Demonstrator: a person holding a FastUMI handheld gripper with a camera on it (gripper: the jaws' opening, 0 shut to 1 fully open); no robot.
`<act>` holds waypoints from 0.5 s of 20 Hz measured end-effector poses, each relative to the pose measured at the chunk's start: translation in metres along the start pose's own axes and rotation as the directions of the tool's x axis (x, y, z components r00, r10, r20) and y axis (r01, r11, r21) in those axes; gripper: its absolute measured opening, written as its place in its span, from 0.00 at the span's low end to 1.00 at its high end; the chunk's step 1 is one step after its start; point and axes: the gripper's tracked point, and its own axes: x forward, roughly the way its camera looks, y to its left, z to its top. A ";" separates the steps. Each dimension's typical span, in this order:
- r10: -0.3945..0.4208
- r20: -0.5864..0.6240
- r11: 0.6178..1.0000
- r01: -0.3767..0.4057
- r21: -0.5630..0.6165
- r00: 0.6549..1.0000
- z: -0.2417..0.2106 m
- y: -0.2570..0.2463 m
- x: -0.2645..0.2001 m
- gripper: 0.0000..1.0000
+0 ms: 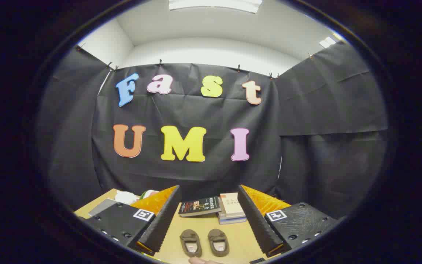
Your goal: Open the storage box then place both shoes into the box .Put the left shoe in first, then the right shoe, with the right side of both shoes facing outward in a uniform manner.
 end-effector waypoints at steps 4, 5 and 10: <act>0.008 -0.012 1.000 -0.008 -0.013 1.000 -0.003 -0.005 0.000 0.95; 0.014 -0.018 1.000 -0.014 -0.011 1.000 -0.005 -0.005 0.000 0.95; 0.027 -0.046 1.000 -0.027 -0.015 0.999 -0.015 -0.010 0.006 0.95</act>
